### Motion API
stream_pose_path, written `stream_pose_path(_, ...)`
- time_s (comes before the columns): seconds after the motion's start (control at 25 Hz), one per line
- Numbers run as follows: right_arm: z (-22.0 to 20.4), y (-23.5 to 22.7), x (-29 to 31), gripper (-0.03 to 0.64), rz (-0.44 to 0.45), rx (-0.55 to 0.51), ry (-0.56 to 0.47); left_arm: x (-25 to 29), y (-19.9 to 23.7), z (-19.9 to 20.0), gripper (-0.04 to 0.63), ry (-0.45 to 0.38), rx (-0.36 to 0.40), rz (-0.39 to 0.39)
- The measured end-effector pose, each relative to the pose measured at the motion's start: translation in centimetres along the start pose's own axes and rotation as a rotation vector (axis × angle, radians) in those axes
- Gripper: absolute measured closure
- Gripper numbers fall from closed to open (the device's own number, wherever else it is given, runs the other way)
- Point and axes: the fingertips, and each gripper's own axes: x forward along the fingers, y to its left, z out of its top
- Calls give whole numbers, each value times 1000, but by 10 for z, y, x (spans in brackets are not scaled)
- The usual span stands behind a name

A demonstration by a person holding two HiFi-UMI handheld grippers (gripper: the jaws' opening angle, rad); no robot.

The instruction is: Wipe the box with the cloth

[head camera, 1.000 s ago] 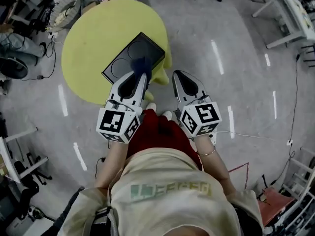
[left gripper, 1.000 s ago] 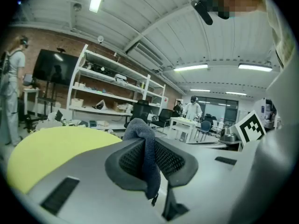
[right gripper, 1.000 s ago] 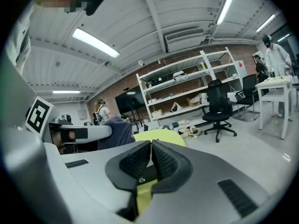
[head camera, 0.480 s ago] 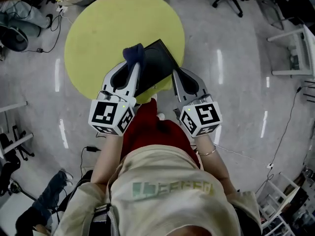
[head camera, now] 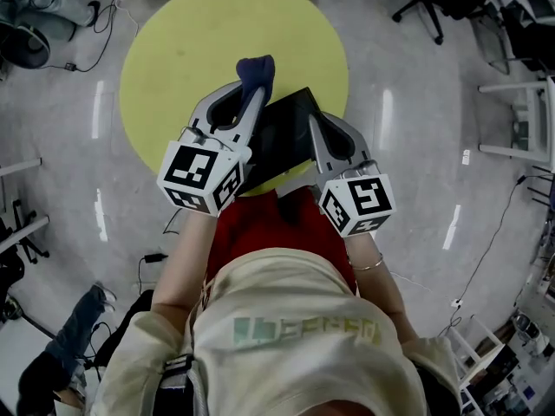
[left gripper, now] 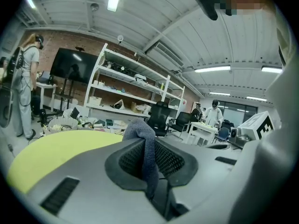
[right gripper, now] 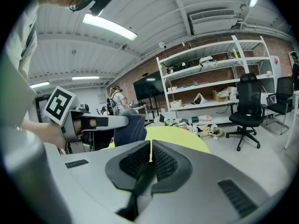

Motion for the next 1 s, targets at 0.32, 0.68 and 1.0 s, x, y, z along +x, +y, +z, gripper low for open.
stream_pose_path(0.32, -6, -14, 27, 578, -7, 19, 59, 69, 15, -17, 532, 133, 12, -102)
stream_pose_path(0.68, -11, -46, 49, 578, 23, 43, 118, 121, 5, -62, 532, 350, 26, -237)
stream_pose_path(1.0, -22, -47, 43, 578, 118, 19, 149, 106, -17, -99, 532, 492, 61, -272)
